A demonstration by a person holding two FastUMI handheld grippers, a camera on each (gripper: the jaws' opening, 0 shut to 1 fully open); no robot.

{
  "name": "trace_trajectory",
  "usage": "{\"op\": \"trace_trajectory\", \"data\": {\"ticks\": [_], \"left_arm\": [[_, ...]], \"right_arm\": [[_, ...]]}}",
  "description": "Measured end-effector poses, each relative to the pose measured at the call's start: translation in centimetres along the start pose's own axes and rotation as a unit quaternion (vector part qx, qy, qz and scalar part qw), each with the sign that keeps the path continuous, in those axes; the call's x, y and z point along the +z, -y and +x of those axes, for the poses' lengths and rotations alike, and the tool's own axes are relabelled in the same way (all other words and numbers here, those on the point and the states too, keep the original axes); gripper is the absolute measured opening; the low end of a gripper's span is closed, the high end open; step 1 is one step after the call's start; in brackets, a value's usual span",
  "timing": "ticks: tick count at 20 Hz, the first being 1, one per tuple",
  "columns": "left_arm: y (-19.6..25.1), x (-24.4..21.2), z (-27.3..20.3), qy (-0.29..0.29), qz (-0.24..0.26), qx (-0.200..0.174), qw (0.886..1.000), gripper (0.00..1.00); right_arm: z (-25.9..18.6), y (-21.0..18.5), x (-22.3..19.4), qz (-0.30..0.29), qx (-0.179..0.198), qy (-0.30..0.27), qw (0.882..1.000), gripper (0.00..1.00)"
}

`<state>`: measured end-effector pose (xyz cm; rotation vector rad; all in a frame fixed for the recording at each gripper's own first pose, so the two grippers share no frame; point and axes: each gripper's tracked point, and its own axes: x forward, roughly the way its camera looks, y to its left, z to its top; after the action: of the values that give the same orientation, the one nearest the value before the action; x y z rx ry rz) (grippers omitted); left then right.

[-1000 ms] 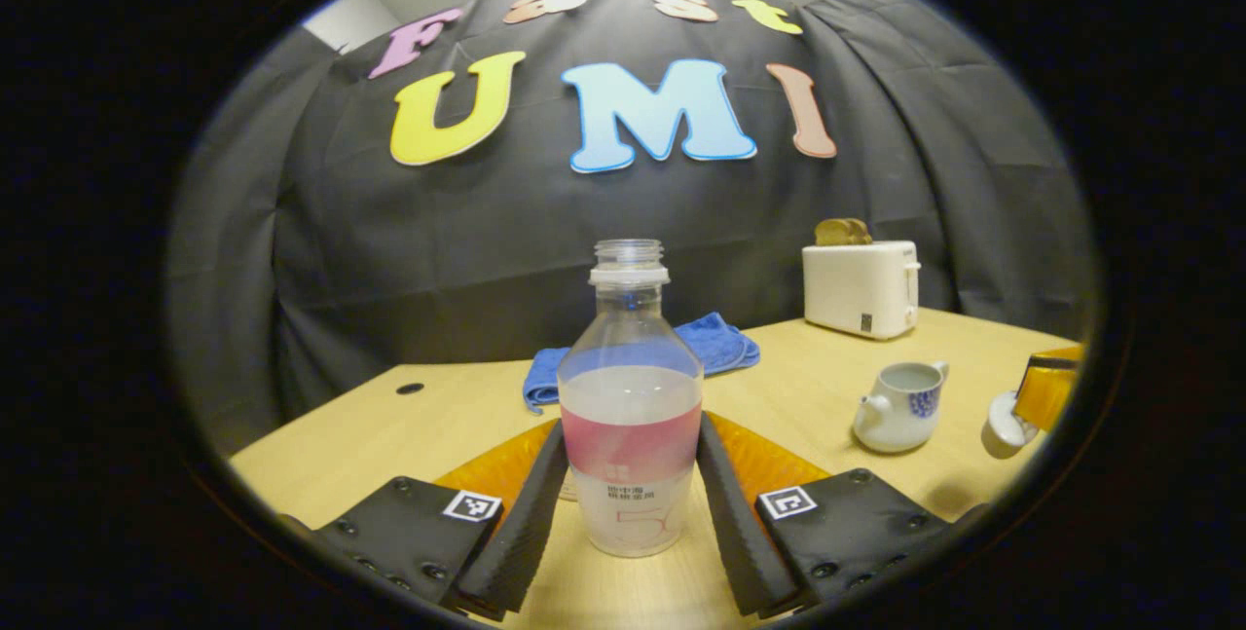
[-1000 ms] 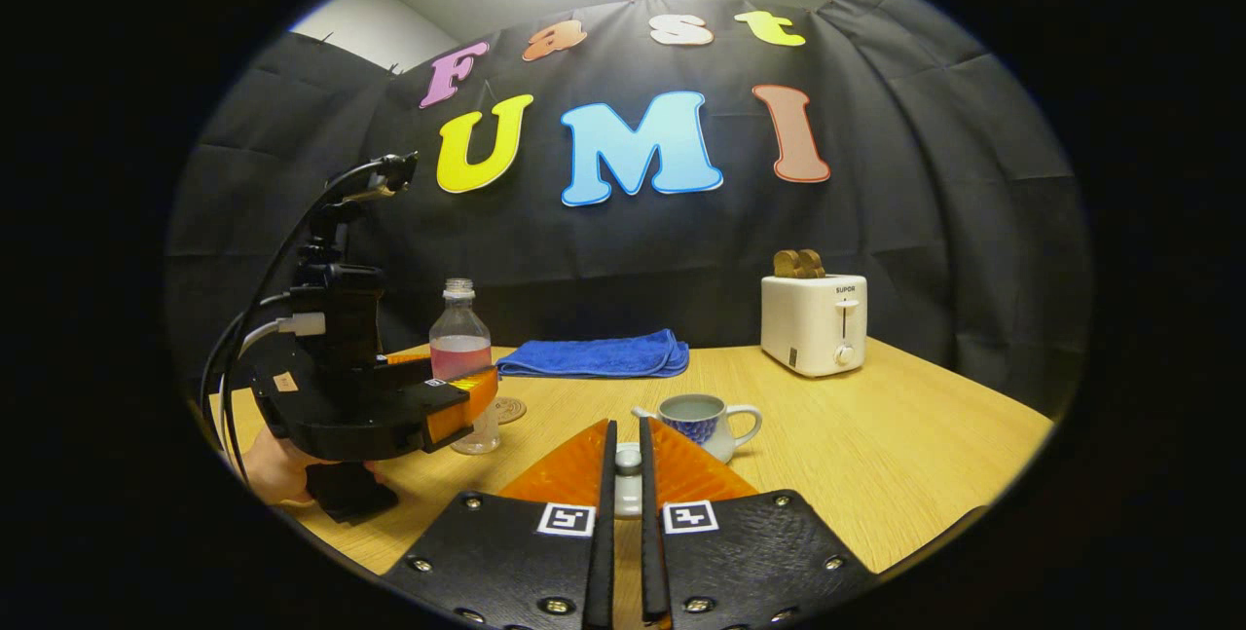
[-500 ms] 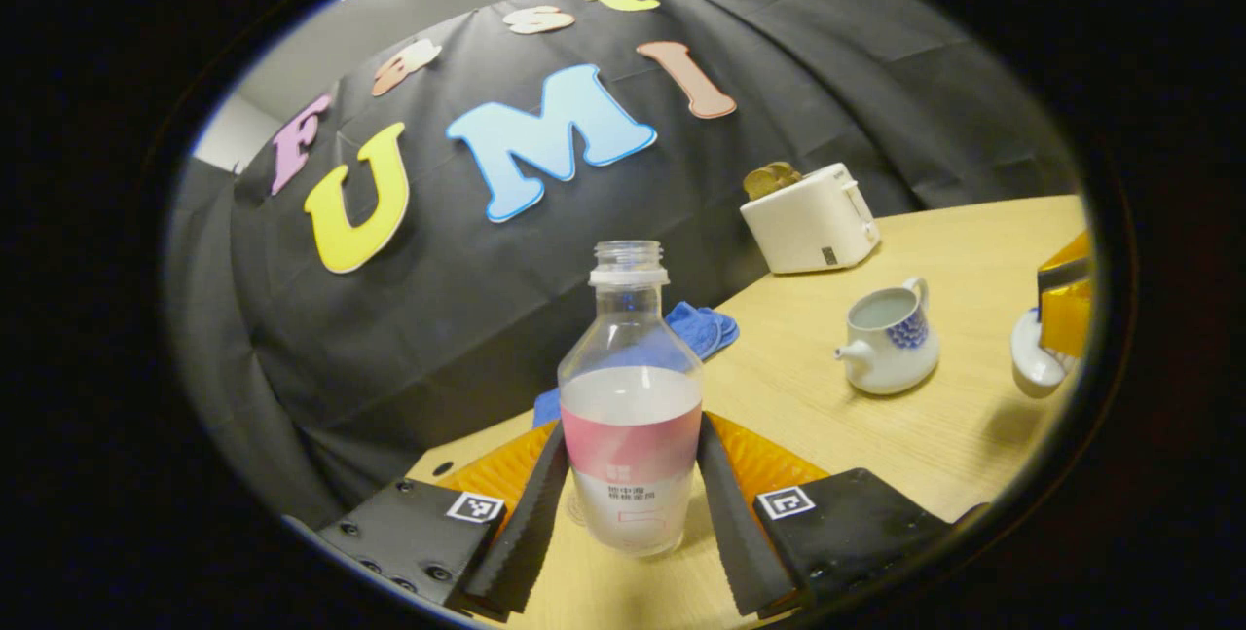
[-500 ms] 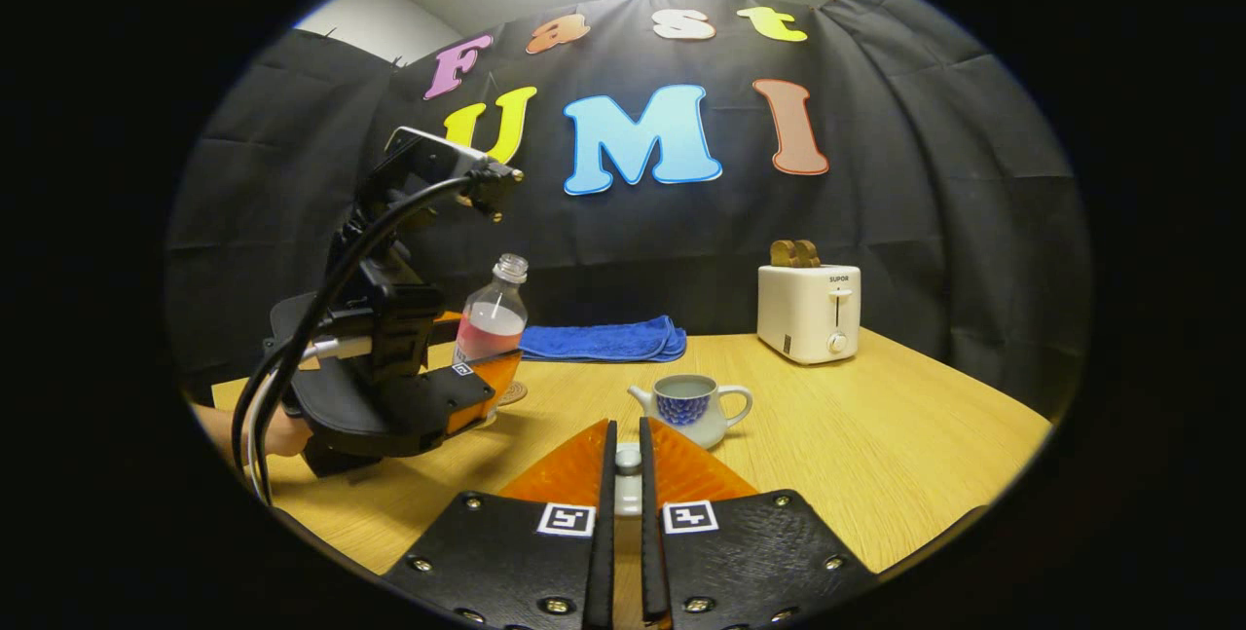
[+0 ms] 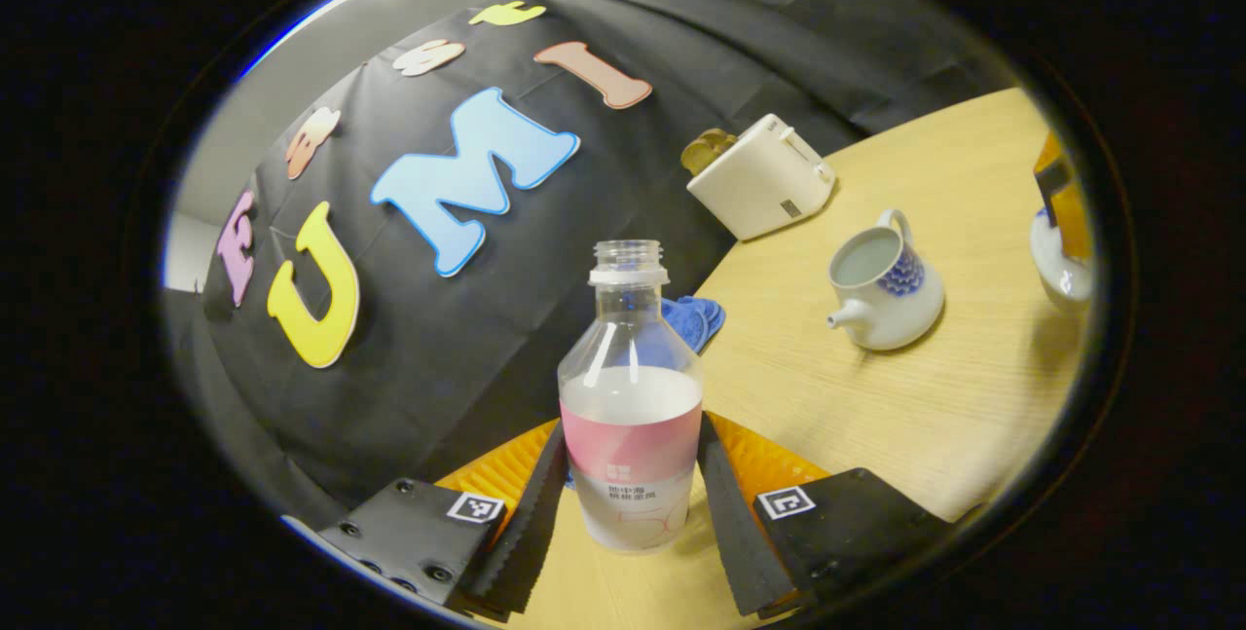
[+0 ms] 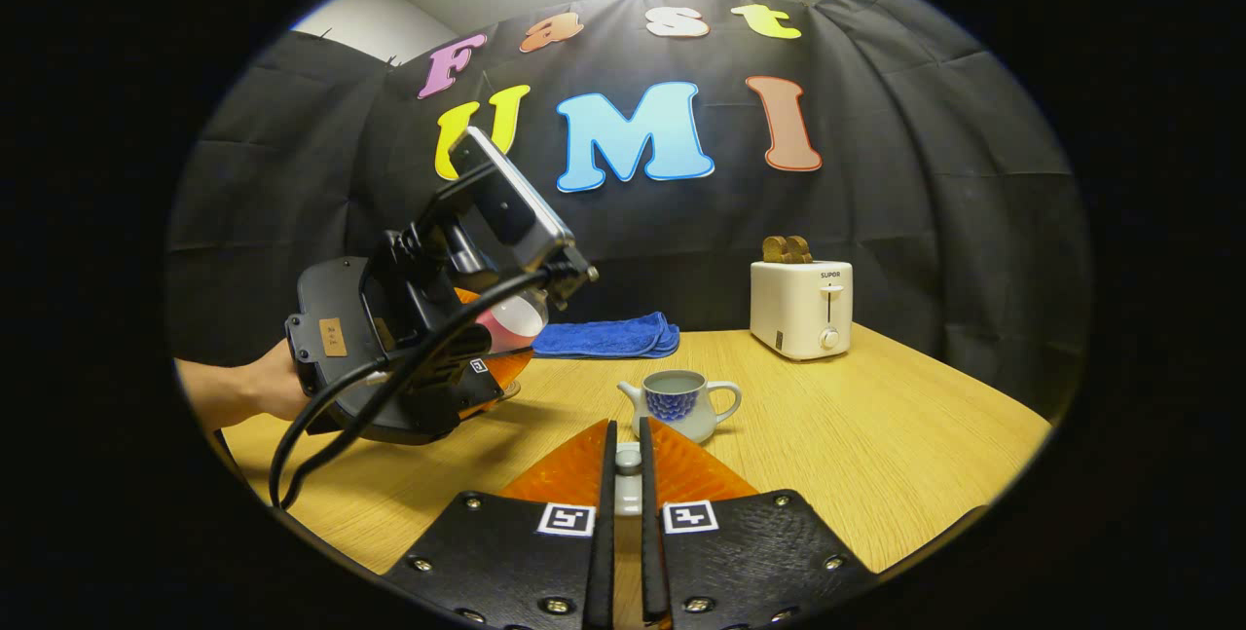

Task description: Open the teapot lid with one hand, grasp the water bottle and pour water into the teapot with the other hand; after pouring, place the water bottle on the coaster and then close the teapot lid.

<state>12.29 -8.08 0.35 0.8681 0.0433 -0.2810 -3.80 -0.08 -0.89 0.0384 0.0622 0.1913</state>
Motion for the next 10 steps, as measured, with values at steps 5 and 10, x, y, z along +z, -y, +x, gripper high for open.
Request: {"op": "trace_trajectory", "data": {"ticks": [5,10], "left_arm": [[1.4,1.3,1.4,0.004,0.088,-0.033,0.996,0.85],[2.1,2.7,1.9,0.011,0.154,-0.048,0.987,0.85]], "right_arm": [[-0.6,0.1,-0.5,-0.011,0.001,-0.011,1.0,0.11],[-1.0,0.7,-0.9,0.001,-0.002,-0.027,1.0,0.11]]}}
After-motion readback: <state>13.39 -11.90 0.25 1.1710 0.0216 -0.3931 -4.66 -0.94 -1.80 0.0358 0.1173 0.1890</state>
